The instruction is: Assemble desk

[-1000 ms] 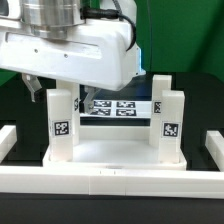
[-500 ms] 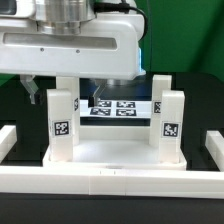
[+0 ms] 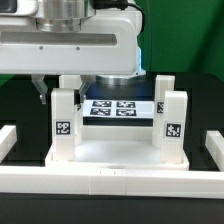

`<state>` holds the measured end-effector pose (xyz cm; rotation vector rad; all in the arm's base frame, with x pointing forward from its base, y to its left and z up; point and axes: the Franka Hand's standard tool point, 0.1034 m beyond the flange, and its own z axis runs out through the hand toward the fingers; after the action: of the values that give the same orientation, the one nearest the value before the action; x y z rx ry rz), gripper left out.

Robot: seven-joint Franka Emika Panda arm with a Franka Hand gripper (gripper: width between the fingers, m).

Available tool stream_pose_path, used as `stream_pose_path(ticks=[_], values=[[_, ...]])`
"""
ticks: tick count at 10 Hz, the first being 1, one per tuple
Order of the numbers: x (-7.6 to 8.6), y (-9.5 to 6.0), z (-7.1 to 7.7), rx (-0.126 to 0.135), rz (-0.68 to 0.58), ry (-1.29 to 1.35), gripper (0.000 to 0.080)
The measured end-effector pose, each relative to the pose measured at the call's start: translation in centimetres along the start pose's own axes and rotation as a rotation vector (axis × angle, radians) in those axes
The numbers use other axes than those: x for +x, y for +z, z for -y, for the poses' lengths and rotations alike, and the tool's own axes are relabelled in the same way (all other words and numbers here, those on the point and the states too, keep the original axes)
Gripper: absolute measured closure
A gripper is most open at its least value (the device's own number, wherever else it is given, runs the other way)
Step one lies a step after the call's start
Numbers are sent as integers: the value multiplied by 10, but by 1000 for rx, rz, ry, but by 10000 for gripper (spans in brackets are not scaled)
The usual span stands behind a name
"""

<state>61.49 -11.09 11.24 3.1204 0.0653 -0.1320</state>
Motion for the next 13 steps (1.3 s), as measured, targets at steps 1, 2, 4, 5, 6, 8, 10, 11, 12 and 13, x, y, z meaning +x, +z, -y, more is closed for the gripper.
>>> stream_pose_path(ticks=[1,2,4,5,6,8,10,11,12,13], values=[[0,0,0,0,0,0,511],[0,0,-1,3,1,8,511],[-2,0,-8,10,11,71,511],[-5,0,-7,15,22,167,511],[-9,1,-6,25,40,244,511],[-13,1,-5,44,62,397,508],[-18,1,-4,49,81,500,507],[-20,1,-3,41,90,552,501],[-20,1,0,30,93,572,501],[-21,1,0,30,98,573,499]])
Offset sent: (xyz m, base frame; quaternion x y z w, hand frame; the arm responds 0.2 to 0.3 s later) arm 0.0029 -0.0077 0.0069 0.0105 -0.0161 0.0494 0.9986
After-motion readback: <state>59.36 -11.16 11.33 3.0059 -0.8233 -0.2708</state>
